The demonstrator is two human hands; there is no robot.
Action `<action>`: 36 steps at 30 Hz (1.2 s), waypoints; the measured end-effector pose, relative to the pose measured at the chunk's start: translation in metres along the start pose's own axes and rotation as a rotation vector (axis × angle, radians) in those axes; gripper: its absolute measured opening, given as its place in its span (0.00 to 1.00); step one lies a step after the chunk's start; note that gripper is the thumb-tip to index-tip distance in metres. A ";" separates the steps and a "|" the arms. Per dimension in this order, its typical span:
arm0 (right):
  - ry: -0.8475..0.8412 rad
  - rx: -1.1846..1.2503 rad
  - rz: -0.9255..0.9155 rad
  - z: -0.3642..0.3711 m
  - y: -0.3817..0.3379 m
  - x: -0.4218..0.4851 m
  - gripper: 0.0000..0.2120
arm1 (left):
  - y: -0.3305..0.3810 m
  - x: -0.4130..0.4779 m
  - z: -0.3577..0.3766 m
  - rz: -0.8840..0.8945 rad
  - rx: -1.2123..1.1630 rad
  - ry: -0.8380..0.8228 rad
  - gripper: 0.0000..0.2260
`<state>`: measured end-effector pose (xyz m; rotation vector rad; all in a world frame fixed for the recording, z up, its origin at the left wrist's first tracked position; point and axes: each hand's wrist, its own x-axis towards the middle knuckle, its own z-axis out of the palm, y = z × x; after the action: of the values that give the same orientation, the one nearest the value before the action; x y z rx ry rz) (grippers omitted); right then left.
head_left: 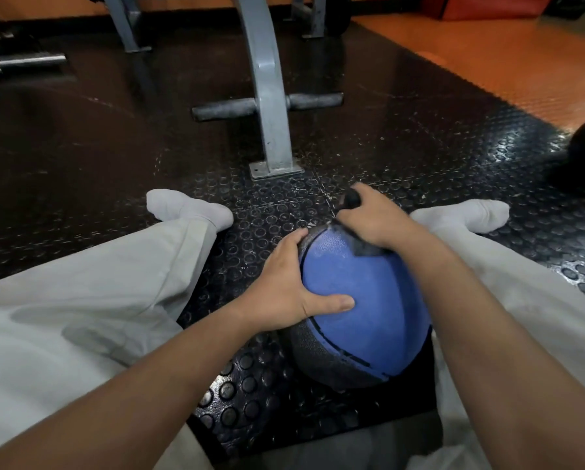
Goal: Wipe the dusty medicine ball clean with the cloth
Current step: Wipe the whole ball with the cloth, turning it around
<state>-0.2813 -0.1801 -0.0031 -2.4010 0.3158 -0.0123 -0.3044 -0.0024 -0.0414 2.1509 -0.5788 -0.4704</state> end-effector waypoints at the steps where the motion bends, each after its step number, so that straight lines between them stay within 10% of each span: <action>1: -0.026 0.068 0.071 -0.003 0.006 0.005 0.07 | 0.000 0.001 0.002 -0.002 0.006 0.005 0.53; 6: -0.049 -0.055 0.063 -0.001 0.004 0.003 0.16 | 0.004 0.004 0.005 0.005 0.029 0.024 0.55; 13: 0.044 -0.504 -0.396 0.042 -0.036 -0.044 0.18 | -0.009 0.000 0.004 -0.008 -0.049 0.094 0.46; 24: -0.185 0.233 0.284 -0.011 0.034 0.000 0.20 | -0.001 -0.001 0.013 -0.003 -0.022 0.077 0.55; 36: 0.043 -0.674 -0.254 0.058 -0.049 -0.059 0.21 | -0.021 -0.003 0.001 0.146 -0.220 0.081 0.39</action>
<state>-0.3218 -0.0932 -0.0097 -3.0995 0.0248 -0.0854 -0.3023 0.0096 -0.0582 1.8948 -0.6056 -0.3483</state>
